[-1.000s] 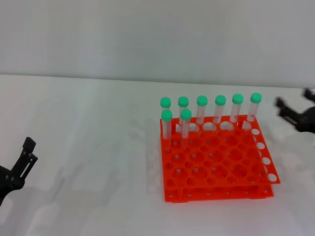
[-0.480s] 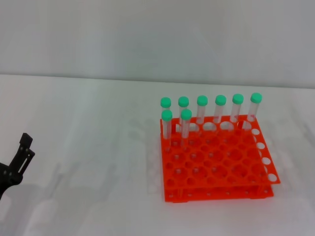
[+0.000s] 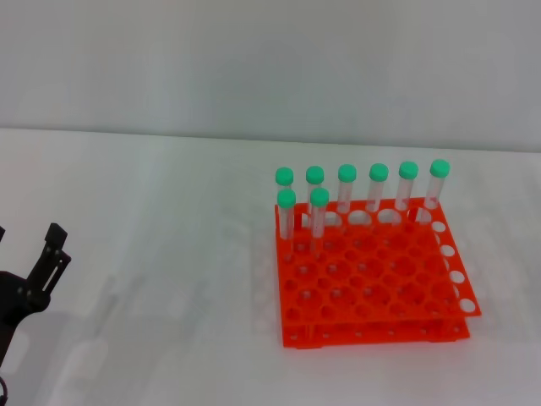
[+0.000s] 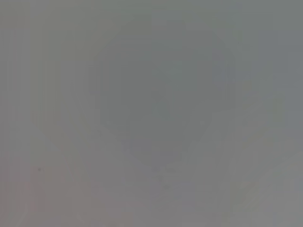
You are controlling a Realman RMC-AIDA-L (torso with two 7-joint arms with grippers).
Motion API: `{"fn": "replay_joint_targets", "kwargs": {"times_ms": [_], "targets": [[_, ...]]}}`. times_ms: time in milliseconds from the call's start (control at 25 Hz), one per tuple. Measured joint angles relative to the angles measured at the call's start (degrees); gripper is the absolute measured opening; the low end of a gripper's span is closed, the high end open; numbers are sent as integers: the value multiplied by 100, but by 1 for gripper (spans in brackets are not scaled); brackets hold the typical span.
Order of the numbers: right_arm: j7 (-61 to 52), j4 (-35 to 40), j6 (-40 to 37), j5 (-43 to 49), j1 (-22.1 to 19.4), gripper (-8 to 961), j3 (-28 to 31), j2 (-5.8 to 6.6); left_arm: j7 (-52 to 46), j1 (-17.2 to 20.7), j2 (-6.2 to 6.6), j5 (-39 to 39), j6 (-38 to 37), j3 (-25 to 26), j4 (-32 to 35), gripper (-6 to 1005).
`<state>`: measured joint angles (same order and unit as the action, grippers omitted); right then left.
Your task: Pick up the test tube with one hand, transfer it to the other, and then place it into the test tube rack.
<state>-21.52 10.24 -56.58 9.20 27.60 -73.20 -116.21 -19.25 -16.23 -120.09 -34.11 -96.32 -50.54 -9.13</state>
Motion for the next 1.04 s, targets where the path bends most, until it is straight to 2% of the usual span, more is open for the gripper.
{"fn": "replay_joint_targets", "kwargs": {"times_ms": [320, 560, 1040], "targets": [[4, -82, 41, -12, 12, 816, 5, 3, 0, -15, 2, 1, 0, -1, -61, 880], [77, -264, 242, -18, 172, 815, 8, 3, -4, -5, 4, 1, 73, -6, -89, 880], [157, -404, 416, -89, 297, 815, 17, 2, -376, 96, 5, 1, 95, -34, -158, 880]]}}
